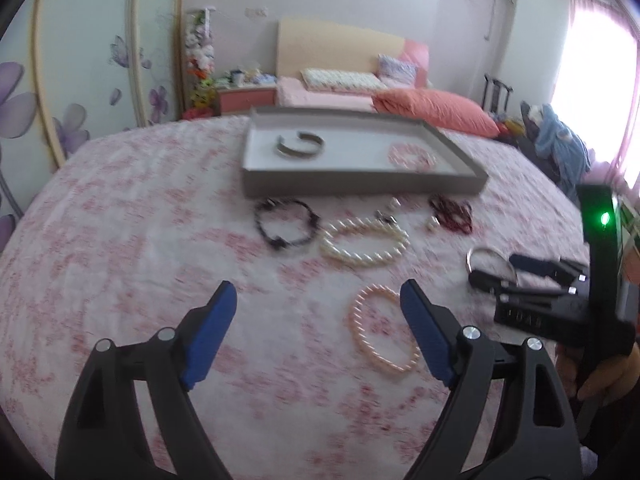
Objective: Organize jewelry
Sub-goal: 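Grasp the silver round bangle with the right tool while the left tool grasps the pink pearl bracelet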
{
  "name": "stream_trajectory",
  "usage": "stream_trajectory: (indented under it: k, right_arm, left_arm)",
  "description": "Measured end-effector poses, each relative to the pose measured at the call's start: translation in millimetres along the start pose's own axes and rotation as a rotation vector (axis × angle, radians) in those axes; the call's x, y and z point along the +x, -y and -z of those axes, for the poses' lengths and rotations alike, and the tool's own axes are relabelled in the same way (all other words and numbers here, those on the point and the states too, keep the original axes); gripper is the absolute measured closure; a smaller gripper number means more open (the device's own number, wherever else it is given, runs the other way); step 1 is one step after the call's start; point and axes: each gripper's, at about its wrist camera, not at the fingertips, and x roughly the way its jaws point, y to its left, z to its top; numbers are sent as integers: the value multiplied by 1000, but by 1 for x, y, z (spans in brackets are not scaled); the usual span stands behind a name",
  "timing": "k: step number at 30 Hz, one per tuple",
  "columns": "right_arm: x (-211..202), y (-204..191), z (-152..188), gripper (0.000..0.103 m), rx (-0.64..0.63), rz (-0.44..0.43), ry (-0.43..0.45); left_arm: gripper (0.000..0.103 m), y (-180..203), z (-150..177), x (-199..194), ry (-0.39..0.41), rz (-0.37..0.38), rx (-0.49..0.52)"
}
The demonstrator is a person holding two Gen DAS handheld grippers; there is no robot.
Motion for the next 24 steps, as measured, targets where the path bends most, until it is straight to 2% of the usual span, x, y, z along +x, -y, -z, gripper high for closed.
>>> stream_trajectory:
  k: [6, 8, 10, 12, 14, 17, 18, 19, 24]
  right_arm:
    - [0, 3, 0, 30, 2, -7, 0]
    - [0, 3, -1, 30, 1, -8, 0]
    - [1, 2, -1, 30, -1, -10, 0]
    - [0, 3, -1, 30, -2, -12, 0]
    - [0, 4, 0, 30, -1, -13, 1]
    - [0, 4, -1, 30, 1, -15, 2]
    - [0, 4, -1, 30, 3, -17, 3]
    - [0, 4, -1, 30, 5, -20, 4]
    - [-5, 4, -1, 30, 3, -23, 28]
  left_arm:
    - [24, 25, 9, 25, -89, -41, 65]
    - [33, 25, 11, 30, -114, -42, 62]
    - [47, 24, 12, 35, -137, -38, 57]
    - [55, 23, 15, 39, -164, -33, 55]
    - [62, 26, 17, 36, -157, -51, 77]
    - [82, 27, 18, 34, -159, -43, 76]
    - [91, 27, 17, 34, -161, -37, 74]
    - [96, 25, 17, 33, -164, -25, 68]
    - [96, 21, 14, 28, -137, -9, 55]
